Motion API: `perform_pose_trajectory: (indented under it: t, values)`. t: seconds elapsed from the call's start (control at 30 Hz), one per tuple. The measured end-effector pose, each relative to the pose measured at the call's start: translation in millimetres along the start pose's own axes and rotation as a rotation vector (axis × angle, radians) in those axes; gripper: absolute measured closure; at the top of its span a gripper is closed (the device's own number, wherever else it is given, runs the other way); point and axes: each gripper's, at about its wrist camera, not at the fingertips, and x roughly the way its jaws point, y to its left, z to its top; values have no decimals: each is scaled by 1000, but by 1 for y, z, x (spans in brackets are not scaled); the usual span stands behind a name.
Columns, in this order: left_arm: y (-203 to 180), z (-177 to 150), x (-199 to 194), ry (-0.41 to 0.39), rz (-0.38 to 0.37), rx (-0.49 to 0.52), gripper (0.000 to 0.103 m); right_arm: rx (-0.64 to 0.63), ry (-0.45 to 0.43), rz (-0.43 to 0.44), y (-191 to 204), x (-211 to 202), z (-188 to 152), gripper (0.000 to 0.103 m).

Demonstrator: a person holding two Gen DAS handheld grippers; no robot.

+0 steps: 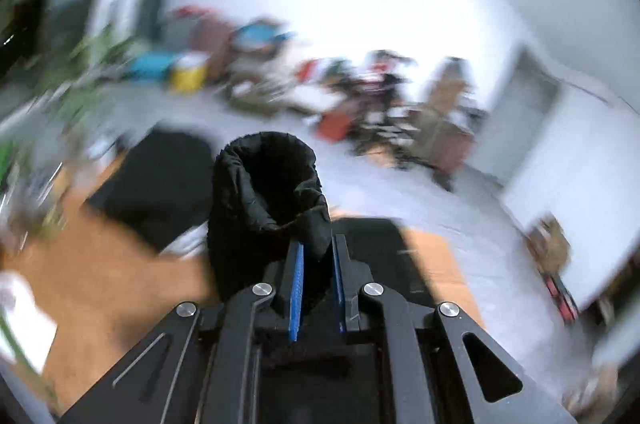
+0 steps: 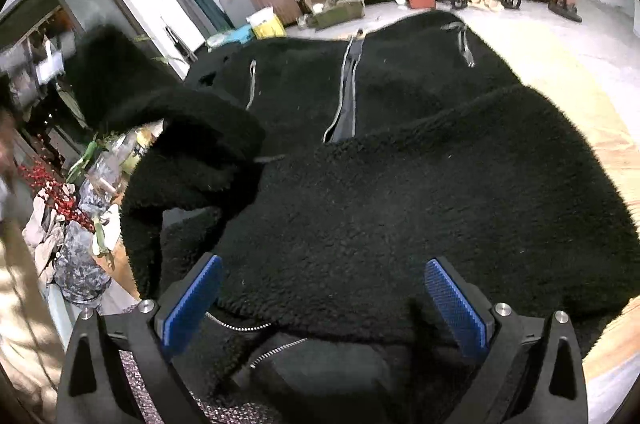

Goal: Fold clothes

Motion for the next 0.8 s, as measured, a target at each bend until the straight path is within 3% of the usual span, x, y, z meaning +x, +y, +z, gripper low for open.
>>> perform_pose_trajectory:
  t: [0.13, 0.17, 0.23, 0.27, 0.3, 0.37, 0.57, 0.7, 0.8]
  values:
    - [-95, 16, 41, 61, -181, 145, 90, 24, -13, -9, -11, -7, -4, 0]
    - [-114, 12, 61, 93, -210, 179, 84, 30, -16, -11, -13, -9, -5, 0]
    - [-143, -5, 91, 176, -261, 219, 65, 41, -23, -16, -19, -13, -7, 0]
    - [-157, -20, 115, 266, -293, 230, 38, 47, -26, -18, -21, -15, -8, 0]
    - [-164, -35, 133, 349, -317, 211, 21, 53, -29, -20, -24, -17, -9, 0]
    - [-174, -65, 164, 512, -361, 163, 21, 68, -33, -26, -30, -20, -12, 0]
    - [-135, -126, 173, 626, -397, 32, 21, 172, 6, -95, -73, -12, -23, 0]
    - [-65, -154, 150, 490, -64, -38, 21, 228, -7, -122, -97, -10, -19, 0]
    - [-21, -177, 134, 432, 18, -130, 22, 254, -33, -89, -110, -4, -2, 0]
